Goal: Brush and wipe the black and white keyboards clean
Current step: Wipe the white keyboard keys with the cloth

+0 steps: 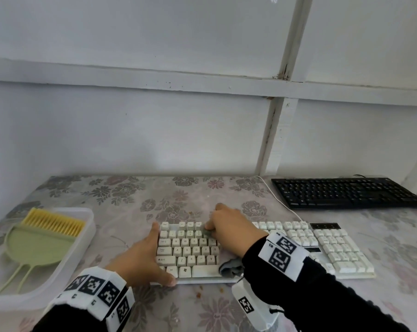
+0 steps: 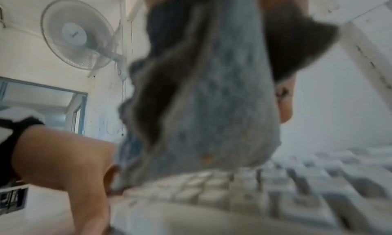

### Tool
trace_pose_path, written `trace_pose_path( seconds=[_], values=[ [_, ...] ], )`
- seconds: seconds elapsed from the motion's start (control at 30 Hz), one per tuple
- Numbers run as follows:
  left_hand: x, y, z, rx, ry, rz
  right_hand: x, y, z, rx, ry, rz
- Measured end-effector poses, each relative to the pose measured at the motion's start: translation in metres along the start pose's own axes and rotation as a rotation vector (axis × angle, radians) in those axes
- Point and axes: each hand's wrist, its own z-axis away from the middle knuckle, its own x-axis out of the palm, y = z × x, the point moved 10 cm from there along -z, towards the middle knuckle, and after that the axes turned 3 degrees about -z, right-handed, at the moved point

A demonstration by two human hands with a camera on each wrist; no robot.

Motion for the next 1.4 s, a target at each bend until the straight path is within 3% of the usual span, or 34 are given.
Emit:
trace_pose_path(
  seconds=[0.1, 0.37, 0.57, 0.73, 0.83, 0.97, 1.07, 1.23, 1.4],
  values=[
    [0.001, -0.003, -0.001, -0.013, 0.002, -0.006, 0.006, -0.002, 0.002, -0.048, 0.008, -0.047],
    [0.002, -0.004, -0.003, -0.013, -0.006, -0.022, -0.002, 0.067, 0.032, 0.071, 0.048, -0.093],
    [0.002, -0.002, 0.0, -0.017, -0.004, -0.022, -0.011, 0.098, 0.044, 0.169, 0.036, -0.096],
    [0.002, -0.003, -0.001, -0.021, -0.007, -0.018, -0.025, 0.14, 0.06, 0.339, -0.009, -0.053],
    [0.002, -0.003, 0.0, -0.033, 0.001, -0.014, -0.031, 0.116, 0.05, 0.303, 0.018, -0.057],
    [0.002, -0.001, 0.002, -0.027, -0.001, 0.004, -0.022, 0.03, 0.019, 0.025, 0.021, -0.125],
    [0.001, 0.0, 0.002, -0.018, -0.005, 0.011, 0.001, 0.007, 0.002, 0.018, -0.005, -0.144],
    [0.002, -0.003, -0.001, -0.016, -0.014, 0.011, -0.001, 0.058, 0.022, 0.111, 0.031, -0.095],
    [0.002, -0.001, 0.001, -0.016, -0.014, -0.018, -0.024, 0.129, 0.063, 0.297, 0.059, -0.015]
  ],
)
